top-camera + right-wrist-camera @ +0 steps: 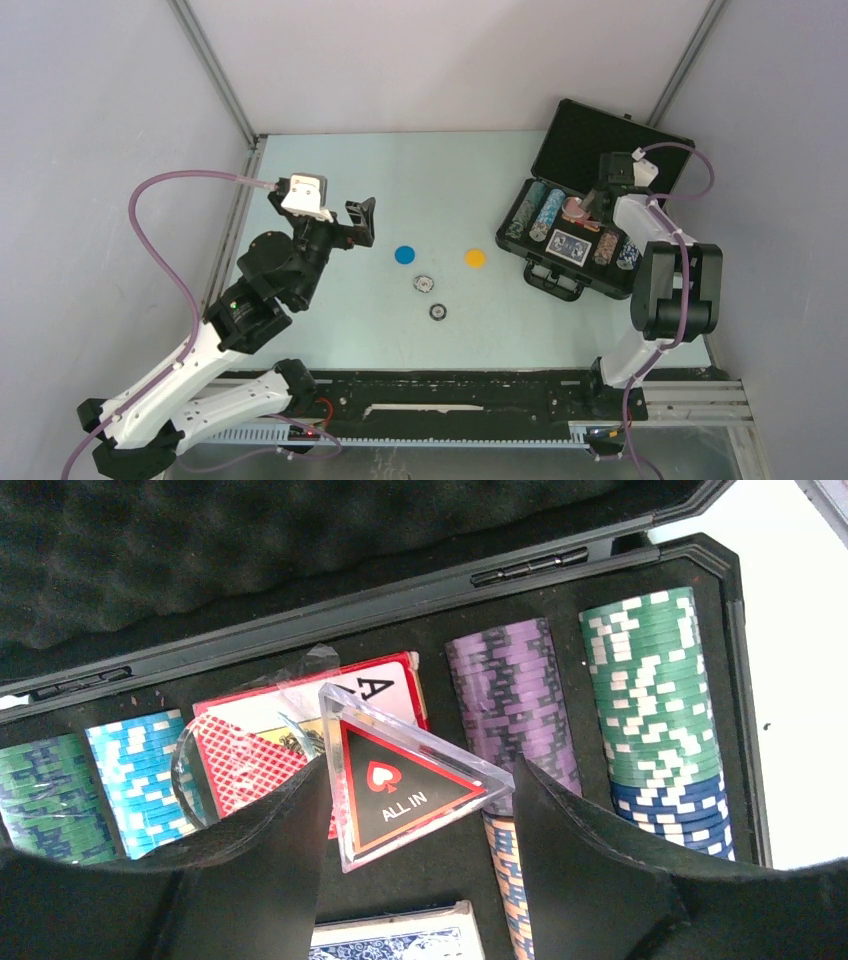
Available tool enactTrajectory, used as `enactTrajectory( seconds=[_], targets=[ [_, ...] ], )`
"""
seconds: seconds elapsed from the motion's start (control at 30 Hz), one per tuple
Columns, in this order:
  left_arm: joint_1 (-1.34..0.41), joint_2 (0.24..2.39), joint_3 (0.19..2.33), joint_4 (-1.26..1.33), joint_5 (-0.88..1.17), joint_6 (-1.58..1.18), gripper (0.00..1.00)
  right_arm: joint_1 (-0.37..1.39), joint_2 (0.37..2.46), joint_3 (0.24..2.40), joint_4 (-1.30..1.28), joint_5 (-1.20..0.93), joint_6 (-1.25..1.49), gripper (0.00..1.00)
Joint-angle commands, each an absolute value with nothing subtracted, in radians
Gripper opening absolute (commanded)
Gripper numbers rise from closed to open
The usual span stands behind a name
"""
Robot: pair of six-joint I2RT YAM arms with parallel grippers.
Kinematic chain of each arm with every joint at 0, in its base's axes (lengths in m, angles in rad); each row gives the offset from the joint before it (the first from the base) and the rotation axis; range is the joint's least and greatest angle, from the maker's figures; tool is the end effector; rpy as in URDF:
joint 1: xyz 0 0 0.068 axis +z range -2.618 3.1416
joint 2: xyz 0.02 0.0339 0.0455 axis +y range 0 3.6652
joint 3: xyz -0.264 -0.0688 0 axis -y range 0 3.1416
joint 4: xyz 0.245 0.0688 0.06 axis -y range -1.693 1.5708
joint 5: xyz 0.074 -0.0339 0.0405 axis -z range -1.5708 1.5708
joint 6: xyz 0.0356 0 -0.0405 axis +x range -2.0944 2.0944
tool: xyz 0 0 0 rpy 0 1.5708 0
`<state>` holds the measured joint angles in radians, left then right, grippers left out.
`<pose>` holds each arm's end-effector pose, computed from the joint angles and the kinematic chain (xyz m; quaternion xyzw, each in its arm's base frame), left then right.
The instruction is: Pack up texas hold em set
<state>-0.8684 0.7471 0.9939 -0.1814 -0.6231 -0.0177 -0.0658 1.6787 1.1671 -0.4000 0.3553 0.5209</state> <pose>0.1140 -0.1025 0.4177 0.0647 0.6850 -0.1085 0.7175 0.3556 -0.0358 0.2235 0.3240 0.8750 -0.0910 0.3481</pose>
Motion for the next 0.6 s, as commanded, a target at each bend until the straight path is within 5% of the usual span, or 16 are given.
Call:
enactTrajectory(
  seconds=[0.0, 0.33, 0.57],
  targets=[
    [-0.867, 0.736, 0.965, -0.140, -0.629, -0.003, 1.00, -0.049, 1.716, 1.243, -0.381, 0.408, 0.475, 0.64],
    [-0.867, 0.740, 0.966, -0.139, -0.620, -0.007, 1.00, -0.035, 1.799, 1.304, -0.408, 0.427, 0.453, 0.71],
    [-0.867, 0.742, 0.964, -0.140, -0.618, -0.008, 1.00, -0.026, 1.810, 1.316, -0.414, 0.423, 0.443, 0.84]
  ],
)
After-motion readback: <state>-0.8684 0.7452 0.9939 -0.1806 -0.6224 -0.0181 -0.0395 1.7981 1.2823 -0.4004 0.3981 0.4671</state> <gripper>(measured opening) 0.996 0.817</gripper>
